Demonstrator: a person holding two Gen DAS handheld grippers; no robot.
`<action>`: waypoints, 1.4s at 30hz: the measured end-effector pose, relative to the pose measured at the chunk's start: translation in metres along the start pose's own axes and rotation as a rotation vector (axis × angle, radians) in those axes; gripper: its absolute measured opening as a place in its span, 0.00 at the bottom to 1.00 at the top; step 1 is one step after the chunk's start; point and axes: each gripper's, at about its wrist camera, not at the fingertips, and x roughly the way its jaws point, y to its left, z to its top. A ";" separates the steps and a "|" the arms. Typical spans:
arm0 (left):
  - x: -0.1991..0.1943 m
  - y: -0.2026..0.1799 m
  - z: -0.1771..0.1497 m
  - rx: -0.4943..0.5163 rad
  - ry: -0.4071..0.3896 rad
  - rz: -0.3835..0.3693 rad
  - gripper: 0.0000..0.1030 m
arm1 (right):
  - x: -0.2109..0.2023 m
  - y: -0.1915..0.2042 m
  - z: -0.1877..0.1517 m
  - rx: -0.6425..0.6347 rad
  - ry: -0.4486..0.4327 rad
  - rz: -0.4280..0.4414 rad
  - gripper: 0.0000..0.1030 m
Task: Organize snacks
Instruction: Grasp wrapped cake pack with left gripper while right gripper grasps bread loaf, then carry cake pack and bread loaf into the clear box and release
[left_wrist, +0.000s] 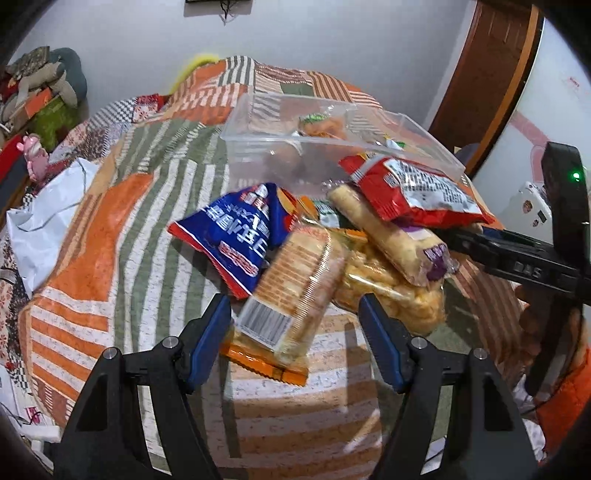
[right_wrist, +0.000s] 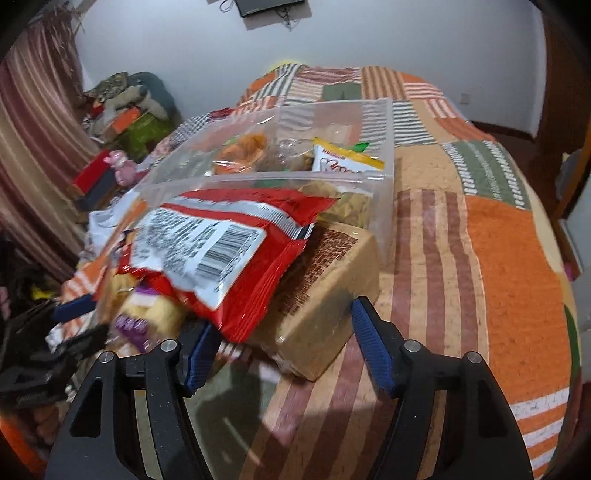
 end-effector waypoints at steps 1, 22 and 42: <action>0.001 0.000 -0.001 -0.001 0.004 -0.006 0.69 | 0.000 -0.001 -0.001 0.009 -0.007 -0.007 0.64; 0.014 0.000 0.002 -0.040 0.023 -0.072 0.42 | -0.030 -0.041 -0.014 0.030 -0.032 -0.051 0.46; -0.019 -0.009 0.018 -0.007 -0.111 -0.020 0.36 | -0.037 -0.033 -0.012 -0.005 -0.080 -0.041 0.34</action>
